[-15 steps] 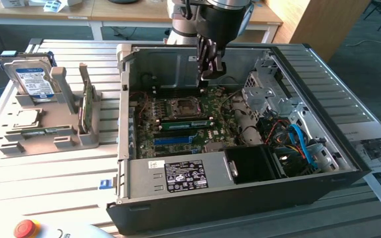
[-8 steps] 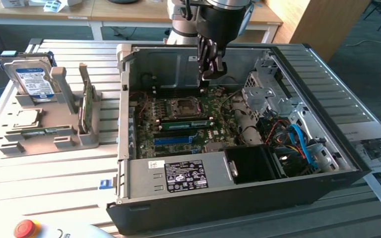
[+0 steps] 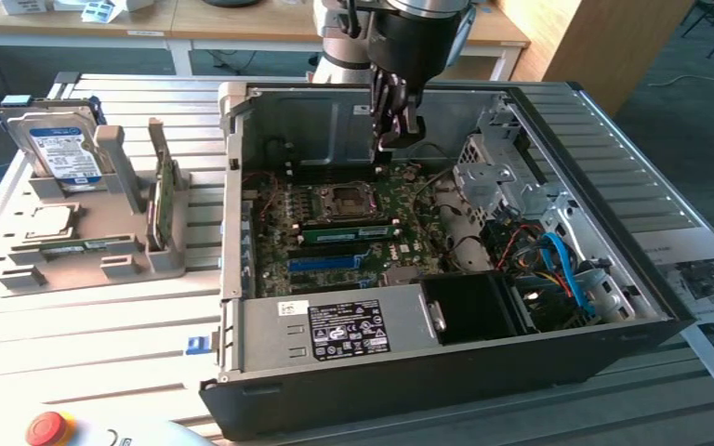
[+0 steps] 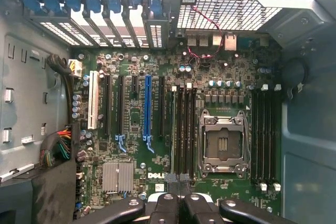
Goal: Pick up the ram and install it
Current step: 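Press down the ram until it locks into place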
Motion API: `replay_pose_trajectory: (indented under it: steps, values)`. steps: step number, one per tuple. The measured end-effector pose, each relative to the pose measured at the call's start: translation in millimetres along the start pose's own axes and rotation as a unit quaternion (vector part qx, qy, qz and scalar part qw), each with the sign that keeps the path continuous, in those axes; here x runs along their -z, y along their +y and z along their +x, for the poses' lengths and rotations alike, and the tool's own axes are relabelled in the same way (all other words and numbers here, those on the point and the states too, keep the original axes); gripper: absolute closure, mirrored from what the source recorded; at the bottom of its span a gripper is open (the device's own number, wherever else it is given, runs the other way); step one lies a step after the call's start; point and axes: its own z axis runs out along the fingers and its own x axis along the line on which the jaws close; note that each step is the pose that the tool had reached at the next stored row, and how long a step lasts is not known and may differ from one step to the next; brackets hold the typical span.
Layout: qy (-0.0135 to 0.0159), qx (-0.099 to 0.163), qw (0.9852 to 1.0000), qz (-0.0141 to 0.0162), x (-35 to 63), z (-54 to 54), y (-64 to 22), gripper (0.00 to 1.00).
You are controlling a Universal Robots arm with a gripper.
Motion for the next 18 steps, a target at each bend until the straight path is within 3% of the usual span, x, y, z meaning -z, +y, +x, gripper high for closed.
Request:
replay_pose_trajectory:
  steps: [6,11,18]
  values:
    - [-0.0001,-0.002,1.0000,0.0000,0.0,0.0,0.0,0.89]
    - [-0.0010,-0.025,0.9997,0.0002,-0.1,0.0,0.0,0.89]
    - [-0.0032,-0.079,0.9969,0.0007,-1.0,0.0,0.0,0.89]
